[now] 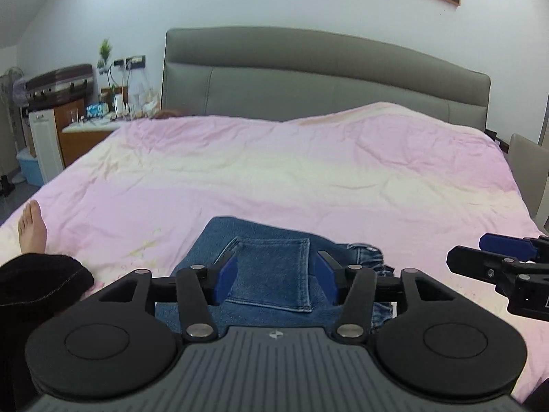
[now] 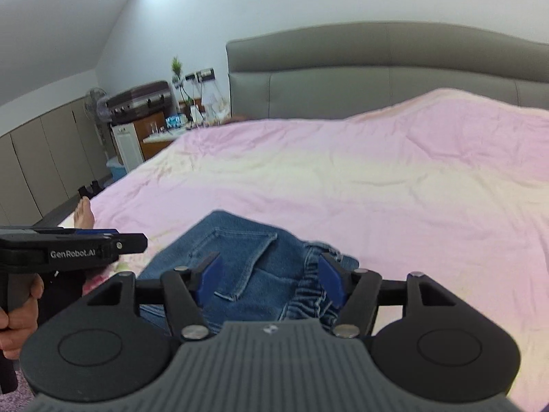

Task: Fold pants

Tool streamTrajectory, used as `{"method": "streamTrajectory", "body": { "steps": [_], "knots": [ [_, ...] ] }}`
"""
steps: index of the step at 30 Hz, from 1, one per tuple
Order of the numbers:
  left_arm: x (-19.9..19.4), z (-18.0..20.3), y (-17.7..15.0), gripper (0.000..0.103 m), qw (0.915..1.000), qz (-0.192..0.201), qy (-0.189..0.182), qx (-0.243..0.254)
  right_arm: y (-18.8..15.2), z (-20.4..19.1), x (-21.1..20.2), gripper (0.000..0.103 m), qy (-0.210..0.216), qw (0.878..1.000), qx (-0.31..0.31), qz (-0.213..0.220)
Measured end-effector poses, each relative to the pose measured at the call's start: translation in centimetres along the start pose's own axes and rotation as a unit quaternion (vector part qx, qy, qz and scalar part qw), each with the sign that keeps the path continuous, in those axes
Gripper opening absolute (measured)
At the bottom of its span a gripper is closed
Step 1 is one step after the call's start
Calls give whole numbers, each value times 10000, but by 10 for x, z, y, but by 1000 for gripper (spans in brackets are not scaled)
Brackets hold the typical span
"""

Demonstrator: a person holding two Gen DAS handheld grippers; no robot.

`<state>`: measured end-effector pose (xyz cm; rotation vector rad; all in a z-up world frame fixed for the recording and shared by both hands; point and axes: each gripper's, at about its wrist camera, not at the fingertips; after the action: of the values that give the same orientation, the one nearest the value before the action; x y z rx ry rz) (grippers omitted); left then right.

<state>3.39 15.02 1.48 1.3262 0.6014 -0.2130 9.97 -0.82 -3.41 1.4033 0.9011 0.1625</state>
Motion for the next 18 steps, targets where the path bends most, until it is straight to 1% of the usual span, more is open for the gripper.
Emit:
{"method": "streamTrajectory", "body": {
  "steps": [2,4,7,10,14,17,18],
  "knots": [
    [-17,14,0,73,9996,234,22,183,3,-4,-26,68,-67,9995,-113,286],
    [-32,28,-3,81,9986,409,44,337,2,-8,-50,69,-152,9982,-232,526],
    [-47,45,-9,83,9970,565,53,522,-4,-14,-80,69,-307,9957,-336,802],
    [-58,55,-20,85,9953,725,127,624,-14,-18,-102,71,-438,9939,-374,942],
    [-68,60,-29,86,9941,861,208,624,-28,-21,-118,77,-622,9923,-415,992],
    [-70,61,-35,86,9931,930,250,663,-38,-21,-122,84,-669,9924,-374,961],
    [-74,62,-38,86,9929,933,275,680,-40,-21,-122,85,-684,9925,-378,941]
  ]
}}
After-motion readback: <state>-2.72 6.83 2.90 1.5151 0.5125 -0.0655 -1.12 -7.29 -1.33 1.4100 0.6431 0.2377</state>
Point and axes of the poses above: each gripper's, at about its wrist camera, not at the fingertips, and x roughly the way its jaws point, z to its right, y to its top, and after that the axes turned 5 degrees about -x, right-handed
